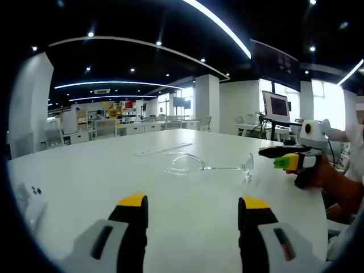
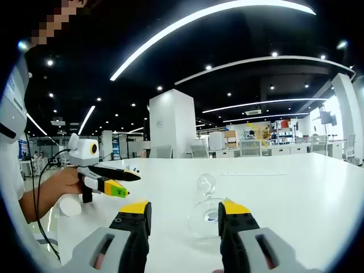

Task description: Stand the stemmed glass upright on the table place it in front of you

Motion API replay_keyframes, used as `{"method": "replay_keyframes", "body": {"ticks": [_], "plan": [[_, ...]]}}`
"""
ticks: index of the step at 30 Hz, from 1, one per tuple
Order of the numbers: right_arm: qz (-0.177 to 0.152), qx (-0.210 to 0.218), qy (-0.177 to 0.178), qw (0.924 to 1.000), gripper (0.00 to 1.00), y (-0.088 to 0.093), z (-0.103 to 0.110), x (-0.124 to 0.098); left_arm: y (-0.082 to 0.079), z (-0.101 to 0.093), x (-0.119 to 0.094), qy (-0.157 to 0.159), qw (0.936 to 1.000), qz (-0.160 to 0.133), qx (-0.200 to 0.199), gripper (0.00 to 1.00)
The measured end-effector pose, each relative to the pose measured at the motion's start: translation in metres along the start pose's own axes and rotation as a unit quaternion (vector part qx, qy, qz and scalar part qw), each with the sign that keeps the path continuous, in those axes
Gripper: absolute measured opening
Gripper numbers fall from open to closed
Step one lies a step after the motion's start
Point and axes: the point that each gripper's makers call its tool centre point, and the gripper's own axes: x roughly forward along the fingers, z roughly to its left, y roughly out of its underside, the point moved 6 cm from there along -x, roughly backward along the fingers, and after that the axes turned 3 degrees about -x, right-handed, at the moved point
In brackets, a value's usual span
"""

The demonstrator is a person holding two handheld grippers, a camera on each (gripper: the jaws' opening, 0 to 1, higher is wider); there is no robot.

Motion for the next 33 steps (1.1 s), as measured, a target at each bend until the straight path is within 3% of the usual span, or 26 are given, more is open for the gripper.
{"method": "replay_keyframes", "body": {"ticks": [33], "plan": [[0.006,0.008,0.001,1.0000,0.48,-0.0048,-0.0009,-0.0007,-0.0009,-0.0006,-0.0029,-0.003,1.0000,-0.006,-0.001,0.64]]}}
